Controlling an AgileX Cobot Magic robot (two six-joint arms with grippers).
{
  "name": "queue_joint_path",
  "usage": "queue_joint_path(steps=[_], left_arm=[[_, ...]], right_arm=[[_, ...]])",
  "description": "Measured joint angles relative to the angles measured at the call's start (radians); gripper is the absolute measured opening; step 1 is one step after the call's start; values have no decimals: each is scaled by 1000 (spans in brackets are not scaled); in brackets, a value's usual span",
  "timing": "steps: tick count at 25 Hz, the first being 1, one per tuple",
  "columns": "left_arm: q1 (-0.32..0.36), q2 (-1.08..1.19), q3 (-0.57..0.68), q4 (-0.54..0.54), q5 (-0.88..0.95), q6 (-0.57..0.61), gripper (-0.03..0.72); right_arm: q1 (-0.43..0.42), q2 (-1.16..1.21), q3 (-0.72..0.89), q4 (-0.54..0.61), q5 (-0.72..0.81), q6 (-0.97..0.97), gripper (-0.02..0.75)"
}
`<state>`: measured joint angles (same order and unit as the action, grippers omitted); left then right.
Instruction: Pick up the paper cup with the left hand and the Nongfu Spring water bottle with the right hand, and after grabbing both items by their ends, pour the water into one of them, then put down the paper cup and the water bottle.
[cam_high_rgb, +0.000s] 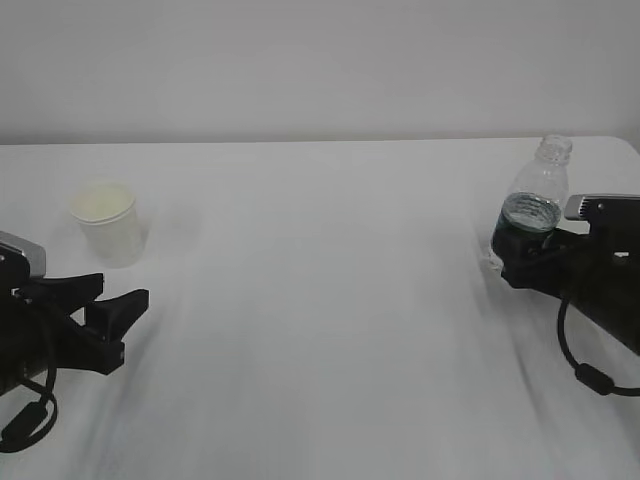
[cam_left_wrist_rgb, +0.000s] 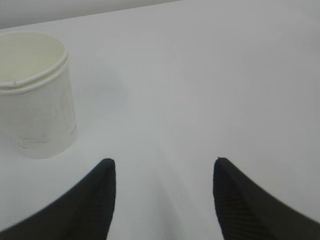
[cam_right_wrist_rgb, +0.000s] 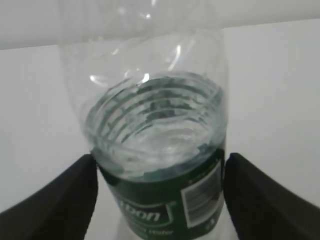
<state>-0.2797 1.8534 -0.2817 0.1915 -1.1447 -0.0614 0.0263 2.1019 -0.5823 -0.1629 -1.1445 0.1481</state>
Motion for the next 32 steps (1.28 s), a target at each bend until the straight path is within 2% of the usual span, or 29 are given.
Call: queue_joint_path(steps=[11,28,32], left_arm=[[0,0,0,2,0,0,441],[0,0,0,2,0,0,441],[0,0,0,2,0,0,441]], right_arm=[[0,64,-92,0,0,2,594],[0,88,-140,0,0,2,594],[0,88,-140,0,0,2,566]])
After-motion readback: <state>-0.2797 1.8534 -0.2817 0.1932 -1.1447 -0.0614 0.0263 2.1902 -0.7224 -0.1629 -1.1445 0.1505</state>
